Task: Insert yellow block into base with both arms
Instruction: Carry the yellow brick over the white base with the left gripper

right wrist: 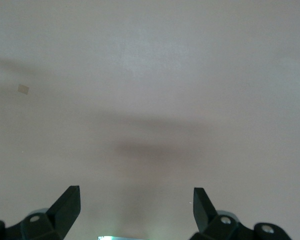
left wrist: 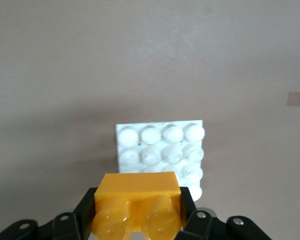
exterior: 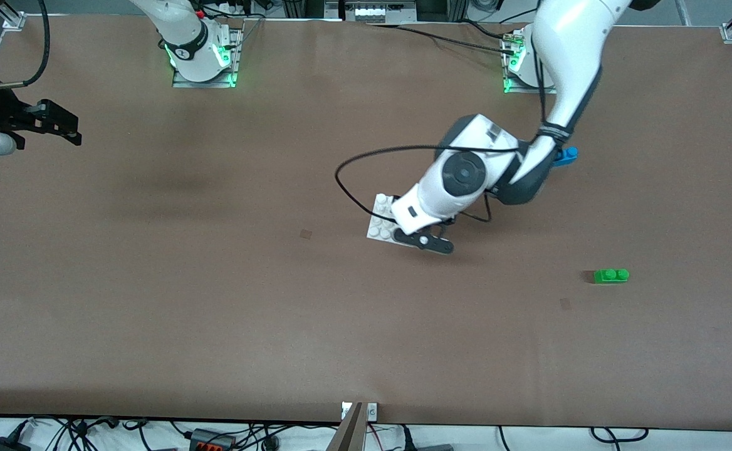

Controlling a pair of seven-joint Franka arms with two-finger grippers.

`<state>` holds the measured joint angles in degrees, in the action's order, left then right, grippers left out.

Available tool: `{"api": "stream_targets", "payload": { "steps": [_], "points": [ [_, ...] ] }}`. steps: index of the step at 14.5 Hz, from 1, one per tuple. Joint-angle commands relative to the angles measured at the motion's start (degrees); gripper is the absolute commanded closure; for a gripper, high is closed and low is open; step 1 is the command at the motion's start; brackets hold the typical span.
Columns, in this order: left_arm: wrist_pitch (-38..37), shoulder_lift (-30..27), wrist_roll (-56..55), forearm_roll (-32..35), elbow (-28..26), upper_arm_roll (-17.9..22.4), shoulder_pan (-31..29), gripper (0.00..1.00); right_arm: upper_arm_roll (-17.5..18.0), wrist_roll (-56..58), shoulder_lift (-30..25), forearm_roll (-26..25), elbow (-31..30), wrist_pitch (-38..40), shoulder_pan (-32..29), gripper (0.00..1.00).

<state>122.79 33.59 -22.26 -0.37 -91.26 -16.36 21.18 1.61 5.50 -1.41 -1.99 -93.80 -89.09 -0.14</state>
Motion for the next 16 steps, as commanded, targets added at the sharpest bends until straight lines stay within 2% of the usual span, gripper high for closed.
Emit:
{"api": "stream_targets", "payload": {
  "steps": [1,6,10,16],
  "points": [
    [8.76,-5.64,-0.59,-0.07,-10.76,3.18,2.46,0.52,0.59,0.03,0.79,-1.00,1.52,0.49,1.45,0.00],
    [14.14,-2.21,-2.08,-0.07,-11.84,3.18,4.57,0.52,0.07,-0.14,1.23,-0.73,1.43,0.49,1.02,0.00],
    [15.28,-0.01,-3.39,0.28,-11.22,5.19,8.08,0.52,-0.02,-0.14,1.23,-0.65,1.52,0.49,1.11,0.00],
    [16.34,1.39,-3.67,0.45,-11.22,5.99,8.43,0.52,-0.02,-0.14,1.32,-0.65,1.52,0.32,1.02,0.00]
  ]
}}
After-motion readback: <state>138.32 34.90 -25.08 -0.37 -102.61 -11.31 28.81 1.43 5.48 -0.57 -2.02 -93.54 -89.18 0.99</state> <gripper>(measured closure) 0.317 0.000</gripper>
